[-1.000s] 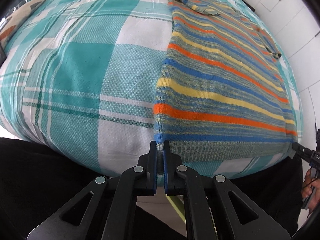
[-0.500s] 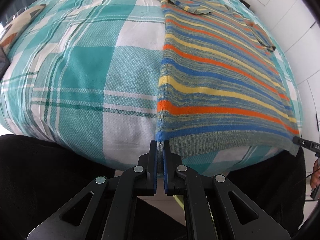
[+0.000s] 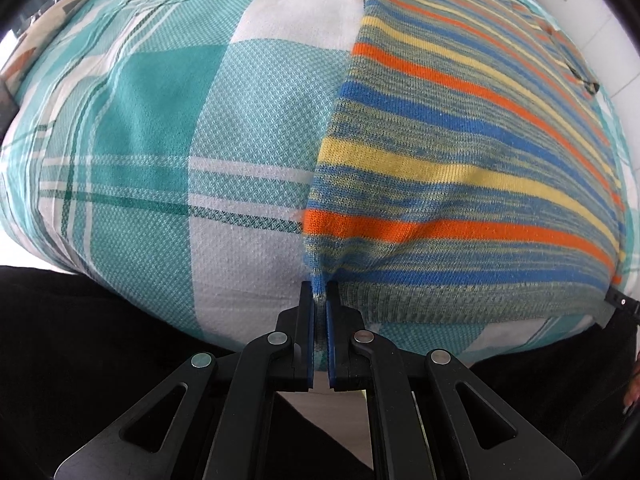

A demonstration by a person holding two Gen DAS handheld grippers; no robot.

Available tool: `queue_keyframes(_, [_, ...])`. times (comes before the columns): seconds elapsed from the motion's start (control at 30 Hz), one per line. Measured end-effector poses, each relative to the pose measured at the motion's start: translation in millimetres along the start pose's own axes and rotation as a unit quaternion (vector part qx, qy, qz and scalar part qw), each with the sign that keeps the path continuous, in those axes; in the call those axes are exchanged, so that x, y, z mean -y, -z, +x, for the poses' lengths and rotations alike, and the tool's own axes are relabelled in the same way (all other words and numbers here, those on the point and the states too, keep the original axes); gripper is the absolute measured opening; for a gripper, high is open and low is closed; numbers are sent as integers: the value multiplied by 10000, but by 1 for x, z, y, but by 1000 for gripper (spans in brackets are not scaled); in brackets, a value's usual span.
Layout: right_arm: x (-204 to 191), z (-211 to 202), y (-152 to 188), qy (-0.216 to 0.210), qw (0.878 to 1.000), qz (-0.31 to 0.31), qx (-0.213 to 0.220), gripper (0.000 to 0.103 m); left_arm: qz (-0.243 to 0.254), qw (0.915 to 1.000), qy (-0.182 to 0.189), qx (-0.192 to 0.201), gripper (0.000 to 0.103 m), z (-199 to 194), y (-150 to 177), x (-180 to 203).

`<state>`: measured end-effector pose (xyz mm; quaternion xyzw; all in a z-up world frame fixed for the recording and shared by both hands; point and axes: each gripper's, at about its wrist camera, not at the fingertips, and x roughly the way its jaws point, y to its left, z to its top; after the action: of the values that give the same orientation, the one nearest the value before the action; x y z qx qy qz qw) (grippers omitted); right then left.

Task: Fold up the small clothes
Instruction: 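Pull the hem taut with both grippers to flatten the sweater, then open, then grasp the ribbed sleeve cuff with the right gripper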

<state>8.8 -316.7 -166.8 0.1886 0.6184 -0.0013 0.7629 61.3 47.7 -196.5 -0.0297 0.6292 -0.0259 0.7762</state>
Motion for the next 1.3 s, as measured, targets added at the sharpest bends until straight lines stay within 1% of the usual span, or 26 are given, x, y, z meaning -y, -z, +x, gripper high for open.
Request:
queue_keyframes(0.13, [5, -2, 2, -43, 9999, 159, 54, 2, -127, 9999, 51, 21, 8, 2, -1, 3])
queue_keyframes(0.2, [7, -4, 4, -105, 9997, 208, 70, 3, -168, 9998, 44, 31, 18, 0, 0, 1])
queue_keyframes(0.23, [9, -6, 4, -159, 9996, 232, 71, 5, -174, 9998, 5, 38, 29, -1, 1, 0])
queue_keyframes(0.27, [10, -7, 7, -208, 9994, 252, 71, 9, -194, 9998, -41, 38, 45, -2, 1, -1])
queue_keyframes(0.3, [11, -9, 7, -227, 9994, 264, 64, 11, -228, 9997, -78, 46, 53, -5, 2, -2])
queue_keyframes(0.33, [13, -12, 10, -201, 9994, 265, 46, 18, -266, 9996, -82, 72, 63, -9, 4, -4])
queue_keyframes(0.37, [15, -15, 12, -142, 9996, 255, 28, 25, -305, 9995, -77, 101, 67, -14, 7, -7])
queue_keyframes(0.47, [21, -26, 17, 153, 9998, 146, 63, 37, -369, 9990, -157, 204, 68, -32, 15, -9])
queue_keyframes(0.53, [27, -39, 19, 561, 9983, 34, 163, 37, -423, 9976, -328, 446, 69, -50, 20, -10])
queue_keyframes(0.6, [29, -55, 19, 941, 9948, -92, 381, 37, -479, 9944, -472, 820, 72, -71, 20, -13])
queue_keyframes(0.67, [22, -75, 15, 1217, 9897, -297, 695, 37, -477, 9904, -482, 1203, 86, -88, 11, -11])
queue_keyframes(0.73, [2, -92, 10, 1273, 9853, -565, 985, 37, -330, 9874, -287, 1523, 94, -97, -2, -3])
queue_keyframes(0.8, [-25, -99, 3, 1143, 9827, -858, 1176, 40, -110, 9851, -85, 1712, 94, -95, -22, 0])
queue_keyframes(0.87, [-52, -95, -2, 866, 9808, -1217, 1257, 50, 82, 9814, 59, 1915, 94, -88, -35, 15])
queue_keyframes(0.93, [-76, -78, -5, 620, 9768, -1608, 1269, 50, 220, 9820, 129, 1873, 94, -74, -39, 31])
queue_keyframes(0.97, [-86, -63, -7, 529, 9754, -1773, 1201, 50, 301, 9841, 147, 1744, 94, -63, -43, 41])
queue_keyframes(1.0, [-90, -46, -8, 479, 9758, -1882, 1005, 50, 404, 9871, 99, 1547, 94, -53, -43, 46])
queue_keyframes(1.03, [-91, -26, -7, 455, 9779, -1918, 701, 50, 520, 9896, -5, 1338, 94, -40, -42, 50])
queue_keyframes(1.07, [-87, -9, -6, 487, 9800, -1911, 284, 50, 646, 9909, -136, 1170, 92, -34, -35, 53])
queue_keyframes(1.1, [-84, 2, -4, 558, 9793, -1945, -102, 50, 734, 9908, -247, 1110, 91, -29, -29, 53])
queue_keyframes(1.13, [-82, -1, -3, 587, 9760, -2092, -172, 46, 764, 9899, -291, 1157, 91, -30, -23, 51])
queue_keyframes(1.17, [-83, -11, -5, 638, 9716, -2273, -133, 46, 731, 9891, -269, 1248, 91, -34, -17, 46])
queue_keyframes(1.23, [-86, -37, -21, 971, 9593, -2647, 135, 46, 550, 9877, -142, 1458, 92, -44, -16, 39])
queue_keyframes(1.3, [-91, -65, -56, 1248, 9440, -2969, 717, 47, 339, 9835, -82, 1773, 93, -54, -21, 34])
